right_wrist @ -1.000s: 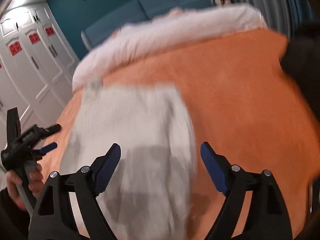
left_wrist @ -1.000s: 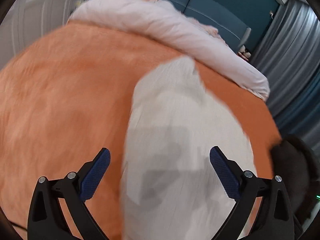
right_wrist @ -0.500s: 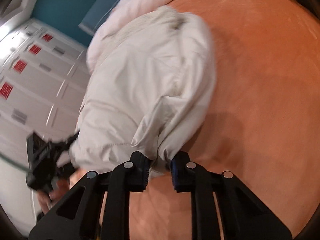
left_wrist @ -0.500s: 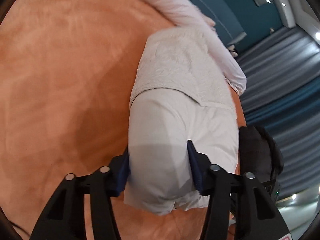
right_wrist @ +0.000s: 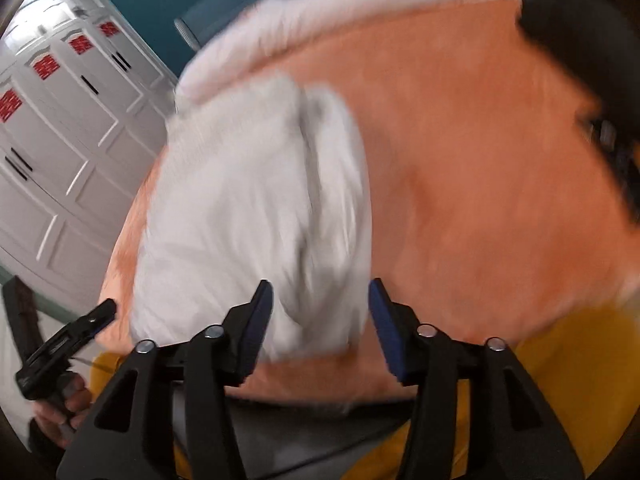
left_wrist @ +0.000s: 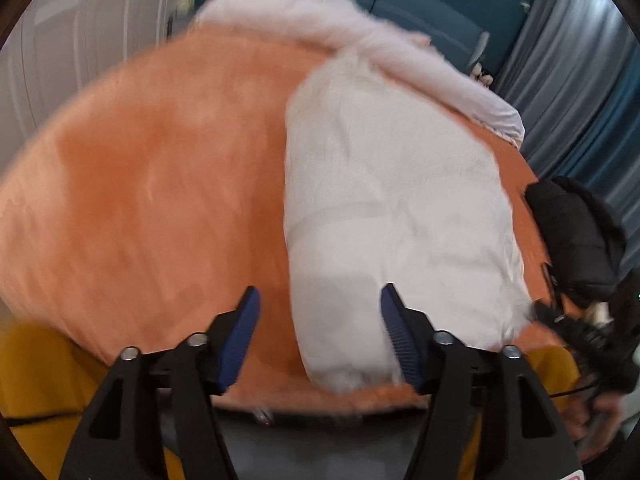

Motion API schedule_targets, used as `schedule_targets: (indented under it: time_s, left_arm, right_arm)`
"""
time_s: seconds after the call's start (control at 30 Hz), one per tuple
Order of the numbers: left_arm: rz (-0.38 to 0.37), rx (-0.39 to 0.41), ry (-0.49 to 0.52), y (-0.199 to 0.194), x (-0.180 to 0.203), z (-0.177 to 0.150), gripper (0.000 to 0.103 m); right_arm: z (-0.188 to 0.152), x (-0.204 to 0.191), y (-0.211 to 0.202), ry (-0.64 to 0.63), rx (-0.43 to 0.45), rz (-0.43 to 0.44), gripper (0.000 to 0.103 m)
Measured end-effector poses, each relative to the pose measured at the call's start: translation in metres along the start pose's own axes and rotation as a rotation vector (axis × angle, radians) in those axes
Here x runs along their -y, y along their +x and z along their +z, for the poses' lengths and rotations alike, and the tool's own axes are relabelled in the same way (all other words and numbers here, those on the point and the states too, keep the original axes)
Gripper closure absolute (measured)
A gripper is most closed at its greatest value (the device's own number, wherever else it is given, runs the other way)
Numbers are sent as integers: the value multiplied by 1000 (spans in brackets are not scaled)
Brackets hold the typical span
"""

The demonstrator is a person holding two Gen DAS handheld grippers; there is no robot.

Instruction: Fold large clothes

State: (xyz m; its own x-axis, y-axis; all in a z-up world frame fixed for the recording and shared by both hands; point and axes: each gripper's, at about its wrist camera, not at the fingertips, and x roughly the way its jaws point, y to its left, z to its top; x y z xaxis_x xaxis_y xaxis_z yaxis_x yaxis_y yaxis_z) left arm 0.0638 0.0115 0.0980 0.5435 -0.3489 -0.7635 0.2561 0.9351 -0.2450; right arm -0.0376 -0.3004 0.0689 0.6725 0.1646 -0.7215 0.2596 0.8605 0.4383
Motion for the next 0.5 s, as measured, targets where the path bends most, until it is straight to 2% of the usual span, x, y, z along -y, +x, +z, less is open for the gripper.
schedule_targets:
  time_s: [0.07,0.1,0.17,0.27,0.3,0.37,0.4,0.47,0.5]
  left_arm:
    - [21,48,9,-2,4,20,30]
    - [19,46,-3,1,4,29,30]
    - [-5,32,-39,14,2,46,30]
    - [10,14,-78,33,1,59,30]
    - [28,12,-92,38,-1,62,30]
    - [30,9,-109,40,-7,63,30]
    - [30,11,-115,35,-9,62,30]
    - [22,26,-118,29,-11,60,30]
    - [36,31,-109,28,-12,58,30]
  right_arm:
    - [16,-7,-3,-17,48,19,39]
    - [30,-14,5,-22,60,37,38]
    - [49,-21,27,-30,50,49,38]
    - [69,-32,69,-31,19,43,38]
    - [76,-30,89,-2,-28,59,62]
    - [74,-31,98,51,-61,134,92]
    - [73,-32,87,43,-24,147,96]
    - [69,-38,57,6,69,185,98]
    - [62,-34,49,6,89,167,98]
